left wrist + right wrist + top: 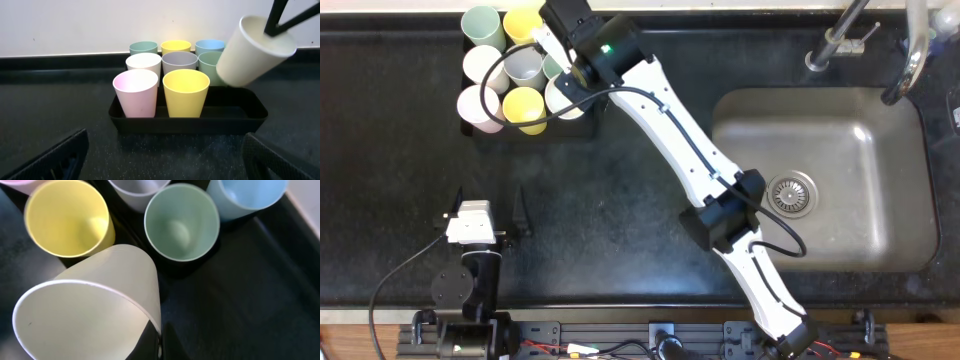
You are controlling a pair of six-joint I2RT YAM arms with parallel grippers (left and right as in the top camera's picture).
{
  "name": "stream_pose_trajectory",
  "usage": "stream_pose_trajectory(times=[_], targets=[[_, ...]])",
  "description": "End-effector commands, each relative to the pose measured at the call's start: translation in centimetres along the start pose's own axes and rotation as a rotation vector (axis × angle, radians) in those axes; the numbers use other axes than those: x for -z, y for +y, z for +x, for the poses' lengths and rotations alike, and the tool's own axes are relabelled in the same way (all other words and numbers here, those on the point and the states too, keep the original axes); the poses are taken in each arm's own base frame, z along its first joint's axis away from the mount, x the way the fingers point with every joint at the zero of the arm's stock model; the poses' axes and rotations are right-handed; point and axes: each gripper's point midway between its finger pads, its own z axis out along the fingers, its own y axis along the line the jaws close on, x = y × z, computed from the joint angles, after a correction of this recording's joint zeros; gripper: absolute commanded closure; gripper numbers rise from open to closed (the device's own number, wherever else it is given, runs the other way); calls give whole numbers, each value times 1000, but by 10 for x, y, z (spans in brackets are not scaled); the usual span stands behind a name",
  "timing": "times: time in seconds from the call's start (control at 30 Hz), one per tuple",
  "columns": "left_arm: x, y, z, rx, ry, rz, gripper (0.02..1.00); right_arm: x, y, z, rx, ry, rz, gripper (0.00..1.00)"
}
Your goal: Store Cups
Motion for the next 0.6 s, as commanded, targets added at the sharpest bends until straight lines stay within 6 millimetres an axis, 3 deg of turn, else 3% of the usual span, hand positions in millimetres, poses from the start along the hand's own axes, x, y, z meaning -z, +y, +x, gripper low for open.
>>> stream_pose_trajectory(times=[0.03,0.6], targets=[[0,-3,0,-19,-7,15,20,-6,4,-1,-4,-3,-22,958],[0,-3,0,-19,-7,16,20,-37,10,18,-1,76,-48,958]])
